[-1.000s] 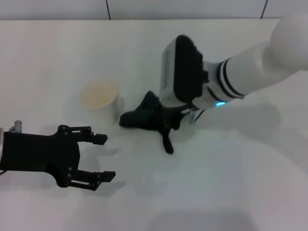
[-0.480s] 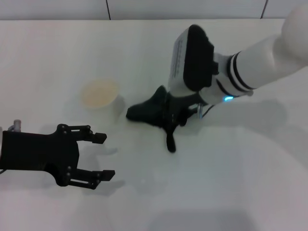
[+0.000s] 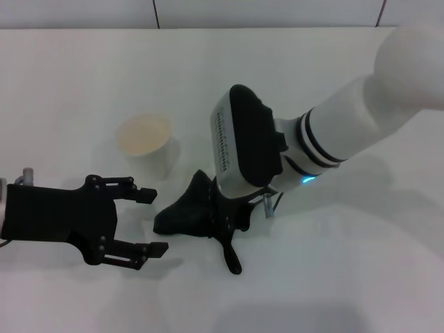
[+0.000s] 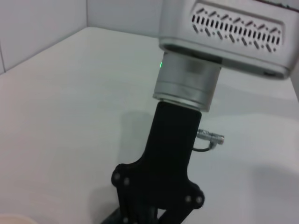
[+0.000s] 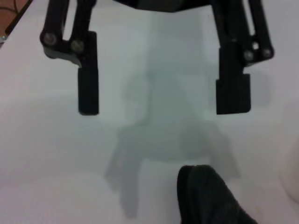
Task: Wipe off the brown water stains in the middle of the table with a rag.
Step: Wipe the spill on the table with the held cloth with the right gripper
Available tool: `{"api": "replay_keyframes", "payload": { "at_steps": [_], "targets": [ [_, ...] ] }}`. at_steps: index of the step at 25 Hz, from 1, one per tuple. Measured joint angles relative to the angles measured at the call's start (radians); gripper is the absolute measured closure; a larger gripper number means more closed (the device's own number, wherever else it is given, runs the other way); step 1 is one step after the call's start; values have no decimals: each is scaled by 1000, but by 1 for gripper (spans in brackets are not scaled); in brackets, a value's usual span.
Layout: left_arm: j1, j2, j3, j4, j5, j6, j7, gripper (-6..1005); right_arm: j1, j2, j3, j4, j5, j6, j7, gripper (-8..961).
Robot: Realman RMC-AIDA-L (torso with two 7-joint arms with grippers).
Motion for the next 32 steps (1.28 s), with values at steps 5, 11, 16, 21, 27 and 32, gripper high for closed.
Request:
{"api": "replay_keyframes", "payload": {
  "at_steps": [5,11,16,21,27,32],
  "targets": [
    [1,-1,0,-3,-2,-1,1,137,10,0,-14,36,5,97,2,867],
    [4,-2,1,-4,-2,-1,1,137,30,0,16,130,1,182,2,868],
    [5,-1,1,-4,-3,0,1,137,38,-1,67,186,-5,219,3,868],
    [6,-1,2,-4,-3,1,1,137,30,-3,109,188,-9,239,2,868],
    [4,-1,1,-4,-3,2,1,137,28,-1,71,165,9,196,3,857],
    [3,-1,1,-5,-3,0,3,137,27,-1,19,108,37,113,7,849]
  ]
}}
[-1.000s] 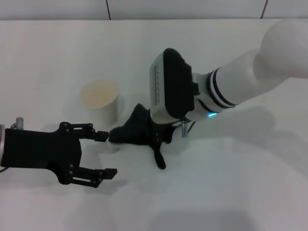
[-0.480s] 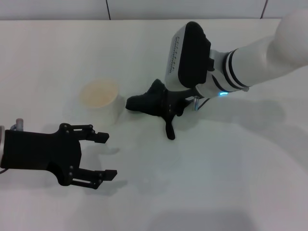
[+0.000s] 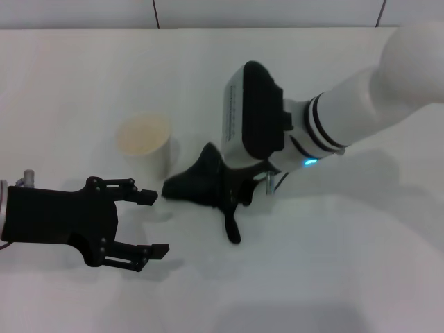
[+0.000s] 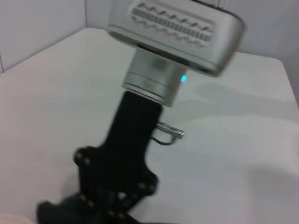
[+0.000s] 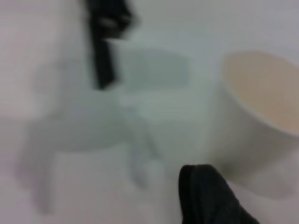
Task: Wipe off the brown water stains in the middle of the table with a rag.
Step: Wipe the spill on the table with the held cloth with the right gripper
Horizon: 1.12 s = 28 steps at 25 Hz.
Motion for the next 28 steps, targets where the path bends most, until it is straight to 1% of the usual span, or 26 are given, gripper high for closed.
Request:
{"api": "replay_keyframes", "payload": {
  "at_steps": [1,3,8,14,15,20,26,28],
  "targets": [
    [1,0,-1,0,0,0,0,137,0,0,0,0,0,0,0,847],
    [1,0,-2,0,0,0,0,137,-2,1,-15,-33,2,-49,-6,843],
    [0,0,-1,0,0,-1,1,137,-3,1,-34,-59,4,-85,-8,835],
    [1,0,0,0,-5,-1,2,137,-2,1,-35,-38,0,-21,-9,824],
    [2,0,0,0,-6,-1,2,137,0,-1,-21,-2,-3,41,-10,822],
    [4,0,-2,4,-7,0,2,137,4,-7,38,41,-18,64,-17,813],
    [8,2,-9,7,-8,3,2,137,-24,-9,99,-3,-34,-13,-24,803],
    [8,3,-10,7,-9,3,2,137,-42,-10,133,-34,-35,-73,-44,799]
  ]
}}
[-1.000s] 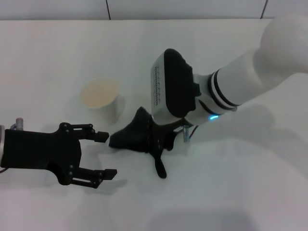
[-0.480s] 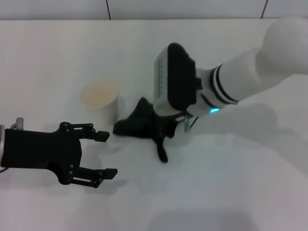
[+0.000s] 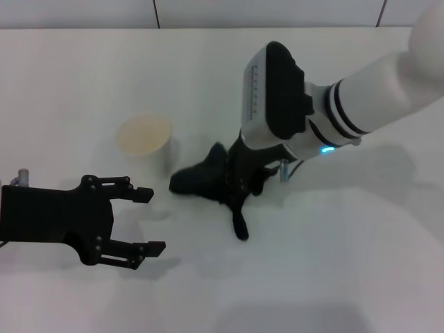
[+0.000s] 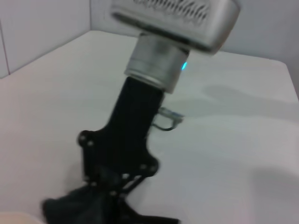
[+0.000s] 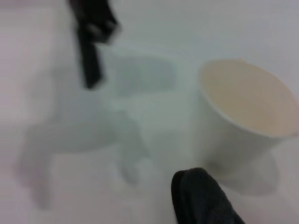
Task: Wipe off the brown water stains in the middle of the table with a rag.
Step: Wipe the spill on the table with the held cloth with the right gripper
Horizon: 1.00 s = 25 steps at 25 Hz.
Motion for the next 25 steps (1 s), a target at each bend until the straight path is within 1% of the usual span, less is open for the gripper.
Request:
{"api": "replay_keyframes", "payload": {
  "at_steps": [3,7,11,15,21,23,25],
  "targets": [
    [0,0,-1,0,-3,-1,7,137,-45,-1,97,-58,-5,-147,-60,794],
    [0,3,-8,0,-13,-3,13,137,-92,-3,191,-98,-10,-275,-104,787],
    [1,3,-16,0,-14,-3,17,137,-135,-6,266,-135,-46,-337,-116,780],
    [1,1,-32,-4,-16,-4,25,137,-181,-8,373,-179,-125,-407,-118,773],
    [2,-1,-43,-7,-28,-5,34,137,-207,-18,582,-165,-163,-573,-205,762],
    [2,-1,-48,-7,-28,-6,36,137,-219,-19,629,-163,-168,-607,-233,759],
    [2,-1,-51,-7,-28,-6,37,137,-228,-22,650,-163,-170,-629,-242,755]
  ]
}}
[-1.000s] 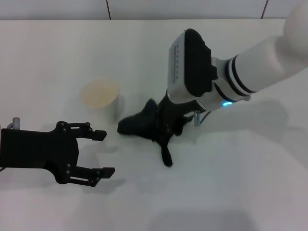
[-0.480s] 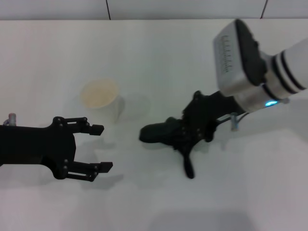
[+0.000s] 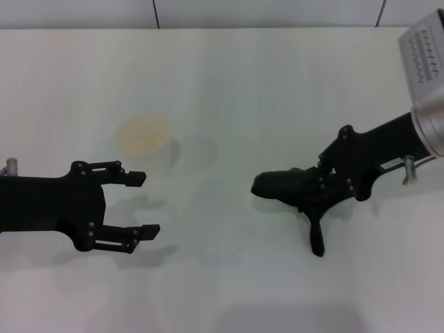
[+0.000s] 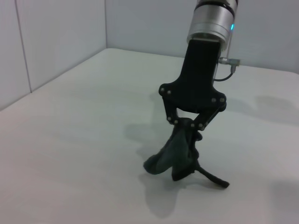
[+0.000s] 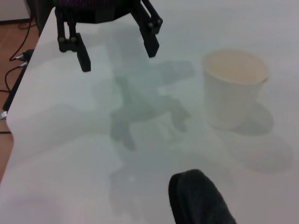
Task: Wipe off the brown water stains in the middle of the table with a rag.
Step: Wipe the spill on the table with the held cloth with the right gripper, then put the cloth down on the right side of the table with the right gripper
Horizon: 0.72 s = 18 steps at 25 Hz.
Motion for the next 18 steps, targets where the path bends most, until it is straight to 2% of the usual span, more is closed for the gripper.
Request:
{"api": "replay_keyframes", "payload": {
  "at_steps": [4,9,18],
  "targets": [
    [-1,-1,0,0,-2,0,1,137,-18,-5,9,6,-18,-5,1,748],
    [-4,-2,0,-1,-8,-3,1,137,-27,6,12,21,-70,23,24,739],
    [-6,-3,0,-15,-16,-14,0,137,-23,7,36,61,-134,41,83,724]
  ]
}}
